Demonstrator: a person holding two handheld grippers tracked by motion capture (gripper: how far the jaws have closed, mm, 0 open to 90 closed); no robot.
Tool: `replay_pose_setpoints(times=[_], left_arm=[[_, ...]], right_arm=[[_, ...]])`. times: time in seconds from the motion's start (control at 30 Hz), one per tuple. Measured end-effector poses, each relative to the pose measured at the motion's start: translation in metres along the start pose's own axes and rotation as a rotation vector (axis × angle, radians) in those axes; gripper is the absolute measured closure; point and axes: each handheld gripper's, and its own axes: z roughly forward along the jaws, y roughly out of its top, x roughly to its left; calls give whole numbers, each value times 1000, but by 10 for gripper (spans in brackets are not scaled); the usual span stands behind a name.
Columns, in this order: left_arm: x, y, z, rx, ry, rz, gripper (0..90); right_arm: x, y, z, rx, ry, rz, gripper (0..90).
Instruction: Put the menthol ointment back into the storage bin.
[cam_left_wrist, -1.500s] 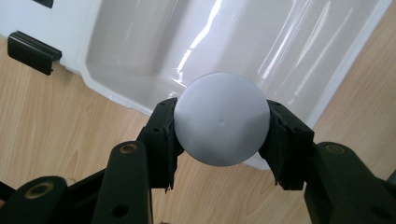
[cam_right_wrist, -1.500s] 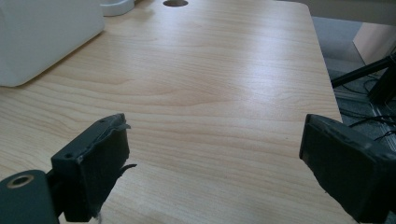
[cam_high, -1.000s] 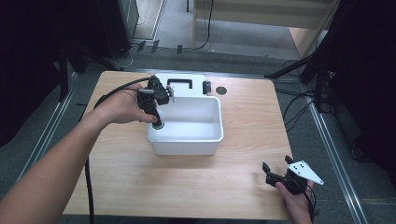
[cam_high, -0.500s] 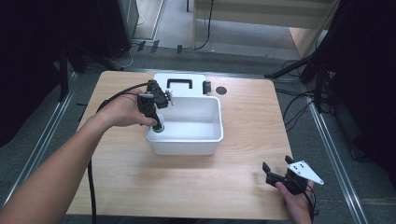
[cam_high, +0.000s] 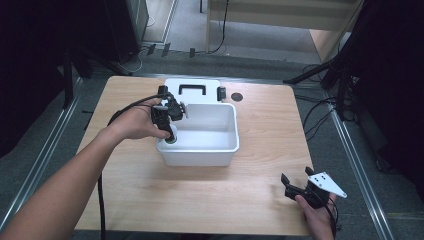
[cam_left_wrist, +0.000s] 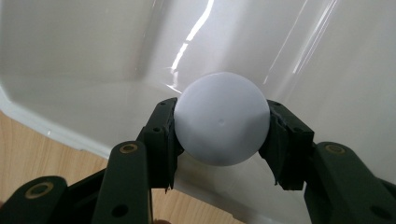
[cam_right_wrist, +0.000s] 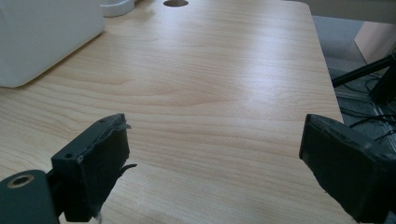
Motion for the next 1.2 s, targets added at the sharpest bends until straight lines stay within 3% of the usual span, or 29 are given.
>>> replay_pose_setpoints(times=[0.3,0.67,0.87,1.0,1.2], left_arm=[[0,3,12,24,12,1,511],[-5,10,29,87,18,36,511],[-7,15,34,111,17,40,510],[-8,19,37,132,48,50,510],[-10,23,41,151,42,56,508]], right_arm=[[0,0,0,-1,5,0,85],[0,0,0,-1,9,2,85],[0,0,0,-2,11,2,85],[0,0,0,-2,11,3,86],[-1,0,0,-3,11,1,85]])
